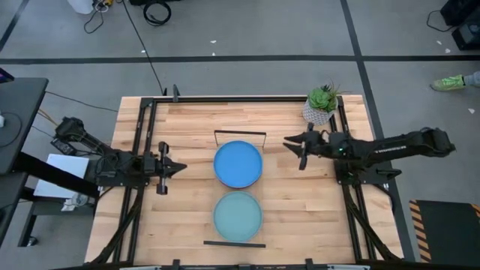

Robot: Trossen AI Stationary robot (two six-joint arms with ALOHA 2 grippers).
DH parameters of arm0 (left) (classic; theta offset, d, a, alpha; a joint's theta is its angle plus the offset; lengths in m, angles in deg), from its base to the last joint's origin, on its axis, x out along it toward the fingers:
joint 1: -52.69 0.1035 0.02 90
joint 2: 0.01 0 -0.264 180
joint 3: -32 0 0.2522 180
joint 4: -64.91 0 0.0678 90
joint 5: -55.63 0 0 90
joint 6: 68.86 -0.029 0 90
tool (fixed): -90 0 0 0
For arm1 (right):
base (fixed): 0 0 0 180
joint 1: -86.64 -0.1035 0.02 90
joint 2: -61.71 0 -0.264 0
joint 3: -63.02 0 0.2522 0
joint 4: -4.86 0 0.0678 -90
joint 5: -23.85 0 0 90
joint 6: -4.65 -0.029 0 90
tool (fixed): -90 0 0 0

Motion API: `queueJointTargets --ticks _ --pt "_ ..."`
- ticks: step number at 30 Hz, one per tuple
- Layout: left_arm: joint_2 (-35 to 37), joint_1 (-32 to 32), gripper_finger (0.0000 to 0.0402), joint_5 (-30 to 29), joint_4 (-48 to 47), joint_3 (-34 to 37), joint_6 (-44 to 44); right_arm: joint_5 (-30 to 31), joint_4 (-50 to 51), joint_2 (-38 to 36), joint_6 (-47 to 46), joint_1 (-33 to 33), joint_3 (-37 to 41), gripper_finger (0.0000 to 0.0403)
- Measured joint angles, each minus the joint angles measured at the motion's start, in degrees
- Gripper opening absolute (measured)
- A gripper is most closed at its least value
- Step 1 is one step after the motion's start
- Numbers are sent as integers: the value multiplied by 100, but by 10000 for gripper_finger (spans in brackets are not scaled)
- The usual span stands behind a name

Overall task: Place and stack plates onto a shelf
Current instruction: Return to Home Position

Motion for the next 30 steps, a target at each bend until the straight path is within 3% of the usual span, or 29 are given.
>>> queueJointTargets --ticks 9,22,30 --pt "618 -7 5 -11 -148 0 -500 -66 413 -1473 -150 555 360 113" --pt "2052 0 7 -73 -1446 0 -454 -601 811 -2806 -414 1156 830 112" --pt "2056 37 8 -99 -1825 -7 -187 -893 1895 -3501 -913 1281 850 100"
